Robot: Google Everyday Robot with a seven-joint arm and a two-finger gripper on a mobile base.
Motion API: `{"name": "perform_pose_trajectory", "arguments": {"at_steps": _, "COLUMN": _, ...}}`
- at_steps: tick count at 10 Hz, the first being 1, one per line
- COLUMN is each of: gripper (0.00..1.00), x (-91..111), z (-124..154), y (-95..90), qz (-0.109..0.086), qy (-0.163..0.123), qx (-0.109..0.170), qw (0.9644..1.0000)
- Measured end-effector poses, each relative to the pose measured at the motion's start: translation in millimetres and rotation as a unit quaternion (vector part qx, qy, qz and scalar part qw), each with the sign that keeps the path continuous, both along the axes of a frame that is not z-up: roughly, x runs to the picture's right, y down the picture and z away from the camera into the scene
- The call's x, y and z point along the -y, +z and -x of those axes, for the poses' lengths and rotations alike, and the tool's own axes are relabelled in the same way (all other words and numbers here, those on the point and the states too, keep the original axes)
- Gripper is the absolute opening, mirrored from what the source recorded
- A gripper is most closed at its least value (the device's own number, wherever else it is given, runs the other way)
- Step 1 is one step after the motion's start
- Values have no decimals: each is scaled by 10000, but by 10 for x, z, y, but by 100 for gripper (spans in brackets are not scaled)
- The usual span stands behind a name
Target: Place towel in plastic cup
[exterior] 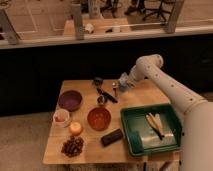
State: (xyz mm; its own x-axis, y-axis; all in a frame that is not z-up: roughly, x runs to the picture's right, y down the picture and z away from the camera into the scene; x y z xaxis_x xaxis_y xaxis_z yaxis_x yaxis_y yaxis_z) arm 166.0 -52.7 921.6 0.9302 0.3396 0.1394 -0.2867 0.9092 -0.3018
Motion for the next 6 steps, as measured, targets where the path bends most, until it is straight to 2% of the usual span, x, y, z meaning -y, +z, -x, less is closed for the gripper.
{"name": "perform_pose_trajectory", "arguments": {"at_steps": 1, "gripper": 32, "x": 8, "z": -6, "y": 35, "qz": -5, "qy": 44, "qx": -22, "qw": 10000}}
{"name": "perform_pose_trajectory", "arguments": {"at_steps": 5, "gripper": 74, "x": 65, "z": -55, "y": 155, "qz": -55, "qy": 237, "qx": -83, "qw": 9997}}
{"name": "perform_pose_trajectory", "arguments": {"at_steps": 6, "gripper": 78, "x": 75, "z": -26, "y": 163, "qz": -58, "qy": 253, "qx": -56, "qw": 9996}}
